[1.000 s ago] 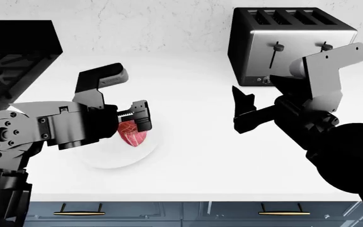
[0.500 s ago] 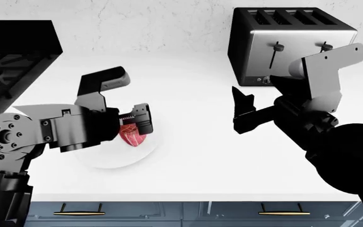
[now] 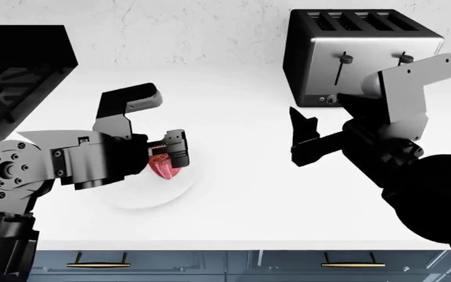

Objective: Frozen meat rests on a plate on the counter. Retrieve the meat and place it in a pot on a burner. Then turn the burner on.

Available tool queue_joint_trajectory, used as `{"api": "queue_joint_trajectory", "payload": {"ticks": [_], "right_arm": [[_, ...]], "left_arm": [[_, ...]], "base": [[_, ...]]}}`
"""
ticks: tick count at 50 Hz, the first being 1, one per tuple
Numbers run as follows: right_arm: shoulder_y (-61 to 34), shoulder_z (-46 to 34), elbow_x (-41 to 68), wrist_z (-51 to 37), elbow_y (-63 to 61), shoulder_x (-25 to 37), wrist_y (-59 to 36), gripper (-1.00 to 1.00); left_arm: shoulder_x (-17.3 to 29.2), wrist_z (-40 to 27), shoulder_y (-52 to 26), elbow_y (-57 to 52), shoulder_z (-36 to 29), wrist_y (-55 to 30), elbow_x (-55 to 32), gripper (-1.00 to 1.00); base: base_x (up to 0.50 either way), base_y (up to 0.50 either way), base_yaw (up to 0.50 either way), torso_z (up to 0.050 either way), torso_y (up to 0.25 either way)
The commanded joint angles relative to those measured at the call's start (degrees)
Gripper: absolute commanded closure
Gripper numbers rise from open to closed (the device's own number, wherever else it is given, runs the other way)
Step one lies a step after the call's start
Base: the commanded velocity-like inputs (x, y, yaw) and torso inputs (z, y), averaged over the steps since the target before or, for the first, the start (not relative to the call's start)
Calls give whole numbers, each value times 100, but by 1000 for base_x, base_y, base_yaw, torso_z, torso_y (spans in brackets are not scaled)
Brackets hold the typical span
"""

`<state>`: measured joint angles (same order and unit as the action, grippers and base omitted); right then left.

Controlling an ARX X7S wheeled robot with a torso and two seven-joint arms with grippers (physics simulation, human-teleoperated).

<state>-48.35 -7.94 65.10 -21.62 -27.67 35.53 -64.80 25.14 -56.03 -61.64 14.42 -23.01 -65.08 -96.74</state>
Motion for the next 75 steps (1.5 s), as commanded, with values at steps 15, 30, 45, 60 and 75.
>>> {"api": "queue_joint_trajectory", "payload": {"ticks": [15,30,45,60,75], "right_arm": [[-130,498,864,-684,-528,173,-265,-100],[-149,638,711,-577,-580,204,23,-100],[-187,439,355,-301,-588,251,206,-100],[-221,420,409,-280,-653,298,224,-100],[-188,373,372,-210,-654,324,293,-100]], "left_arm": [[259,-722,-162,-732,322,104,-623,100],[564,-626,-260,-1610,681,234,-725,100],[740,-380,-278,-1877,846,374,-488,100],[819,-376,-317,-1953,871,416,-485,100],[827,-373,-367,-1954,815,422,-474,100]], "base": [[0,0,0,0,1],[0,0,0,0,0],[0,200,0,0,1],[0,500,0,0,1],[0,500,0,0,1]]}}
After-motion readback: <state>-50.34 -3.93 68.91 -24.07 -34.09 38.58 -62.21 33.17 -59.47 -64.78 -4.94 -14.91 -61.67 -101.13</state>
